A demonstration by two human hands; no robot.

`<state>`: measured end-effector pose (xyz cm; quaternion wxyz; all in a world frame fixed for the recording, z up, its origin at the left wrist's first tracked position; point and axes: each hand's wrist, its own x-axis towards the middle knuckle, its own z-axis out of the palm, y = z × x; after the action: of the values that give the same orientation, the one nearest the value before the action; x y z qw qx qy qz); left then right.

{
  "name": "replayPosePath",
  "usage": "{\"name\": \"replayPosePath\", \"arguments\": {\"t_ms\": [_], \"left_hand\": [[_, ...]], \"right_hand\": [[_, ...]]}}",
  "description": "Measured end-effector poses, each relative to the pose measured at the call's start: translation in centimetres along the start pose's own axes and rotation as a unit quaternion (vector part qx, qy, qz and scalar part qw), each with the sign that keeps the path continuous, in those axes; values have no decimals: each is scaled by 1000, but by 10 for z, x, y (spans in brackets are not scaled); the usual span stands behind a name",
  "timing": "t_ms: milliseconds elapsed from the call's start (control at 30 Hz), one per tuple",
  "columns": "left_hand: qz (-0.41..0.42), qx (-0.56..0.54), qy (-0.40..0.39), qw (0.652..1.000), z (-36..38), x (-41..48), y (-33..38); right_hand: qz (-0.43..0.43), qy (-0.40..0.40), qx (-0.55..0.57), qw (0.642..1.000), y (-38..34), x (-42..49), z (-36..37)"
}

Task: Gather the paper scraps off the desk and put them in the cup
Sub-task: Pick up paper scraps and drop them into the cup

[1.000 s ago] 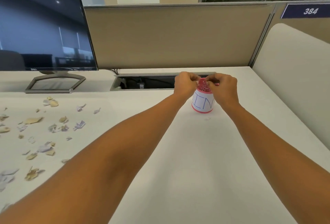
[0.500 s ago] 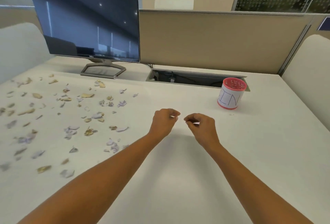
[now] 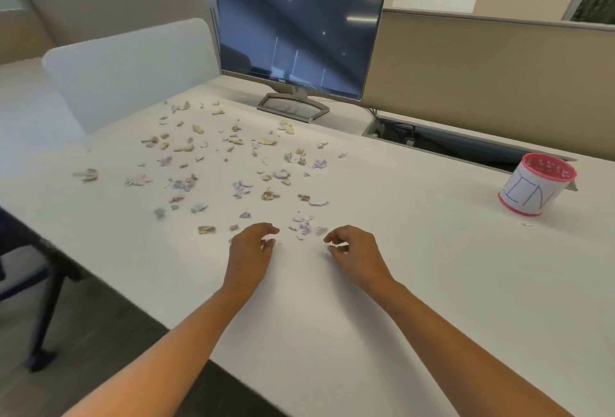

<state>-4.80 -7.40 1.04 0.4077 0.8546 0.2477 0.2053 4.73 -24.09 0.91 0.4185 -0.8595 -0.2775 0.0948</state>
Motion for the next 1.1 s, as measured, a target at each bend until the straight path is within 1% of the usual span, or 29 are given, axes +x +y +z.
{"name": "replayPosePath", "arguments": {"t_ms": [67, 133, 233, 367, 433, 533, 600, 733, 833, 967, 1100], "left_hand": [[-6, 15, 30, 999, -15, -4, -12], [-9, 53, 39, 998, -26, -5, -22], [-11, 132, 8, 991, -33, -1, -35], [-80, 204, -23, 975, -33, 7, -43], [-104, 202, -33, 973, -34, 13, -44], [-120, 160, -49, 979, -36, 20, -46], [-109, 160, -60, 979, -37, 22, -48], [-66, 170, -70, 981, -35, 22, -48], [-51, 180, -50, 981, -33, 19, -47], [-20, 206, -10, 978, -30, 17, -45], [10, 226, 11, 974, -31, 18, -44]], "right_hand": [[-9, 4, -5, 1000, -3, 3, 8], [-10, 11, -22, 1000, -4, 8, 13], [12, 6, -58, 998, -5, 17, 21], [31, -49, -95, 994, -10, 22, 32], [28, -70, -107, 991, -14, 24, 36], [12, -99, -118, 988, -20, 29, 42], [-6, -113, -130, 985, -23, 31, 45], [-57, -133, -199, 969, -26, 28, 50], [-92, -136, -191, 968, -28, 21, 51], [-96, -115, -244, 958, -27, 20, 48], [-128, -113, -294, 940, -27, 19, 42]]}}
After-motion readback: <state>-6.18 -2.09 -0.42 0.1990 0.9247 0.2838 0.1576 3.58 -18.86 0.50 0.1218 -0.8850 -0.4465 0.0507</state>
